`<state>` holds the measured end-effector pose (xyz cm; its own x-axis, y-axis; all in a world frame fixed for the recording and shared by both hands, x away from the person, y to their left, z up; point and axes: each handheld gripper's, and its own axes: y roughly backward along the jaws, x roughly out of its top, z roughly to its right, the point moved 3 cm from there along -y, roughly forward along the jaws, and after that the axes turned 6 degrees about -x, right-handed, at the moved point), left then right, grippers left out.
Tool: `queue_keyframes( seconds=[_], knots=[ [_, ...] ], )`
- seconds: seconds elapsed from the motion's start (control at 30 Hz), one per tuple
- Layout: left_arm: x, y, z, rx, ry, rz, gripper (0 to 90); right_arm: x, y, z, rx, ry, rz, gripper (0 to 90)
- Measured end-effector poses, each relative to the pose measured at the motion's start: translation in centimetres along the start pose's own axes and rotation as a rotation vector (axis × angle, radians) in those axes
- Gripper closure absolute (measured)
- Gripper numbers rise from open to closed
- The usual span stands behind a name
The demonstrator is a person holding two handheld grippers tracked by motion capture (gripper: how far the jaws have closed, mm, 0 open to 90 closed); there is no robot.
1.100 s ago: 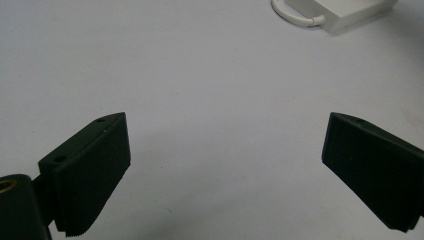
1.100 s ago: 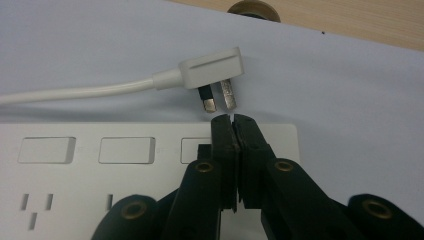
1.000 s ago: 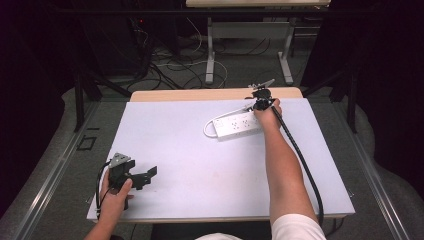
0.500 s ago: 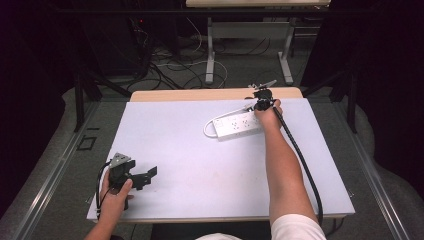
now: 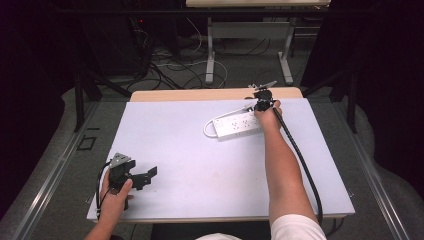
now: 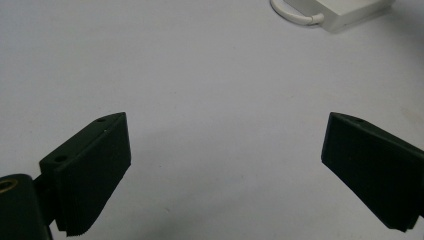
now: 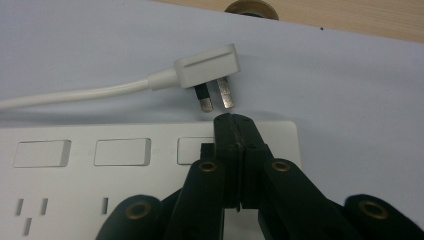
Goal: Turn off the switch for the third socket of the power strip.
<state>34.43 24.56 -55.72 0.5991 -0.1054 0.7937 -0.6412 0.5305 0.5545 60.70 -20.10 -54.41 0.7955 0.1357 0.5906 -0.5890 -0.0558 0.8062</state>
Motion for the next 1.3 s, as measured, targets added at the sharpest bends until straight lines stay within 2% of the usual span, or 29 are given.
queue_keyframes(
  seconds=[0.33,0.57,0.73,0.8,1.0,1.3],
  knots=[
    [0.0,-0.02,-0.01,0.002,0.003,0.007,5.9,-0.05,-0.05,-0.01,0.009,-0.01,0.015,90.0],
    [0.03,0.04,-0.02,-0.001,0.003,-0.004,6.0,-0.21,0.02,0.0,-0.013,0.009,0.027,86.7],
    [0.02,-0.05,-0.02,0.003,0.005,0.006,6.1,-0.24,-0.03,0.17,-0.014,0.017,0.042,79.7],
    [0.02,-0.1,0.01,0.001,0.009,0.008,6.1,-0.29,-0.02,0.12,-0.017,-0.001,0.042,76.9],
    [0.02,-0.1,-0.02,0.0,0.005,0.004,6.2,-0.23,-0.09,0.06,-0.02,0.009,0.055,64.0],
    [0.03,-0.17,0.04,0.002,0.011,0.006,6.2,-0.17,-0.11,0.05,-0.012,0.004,0.056,49.3]
  ],
)
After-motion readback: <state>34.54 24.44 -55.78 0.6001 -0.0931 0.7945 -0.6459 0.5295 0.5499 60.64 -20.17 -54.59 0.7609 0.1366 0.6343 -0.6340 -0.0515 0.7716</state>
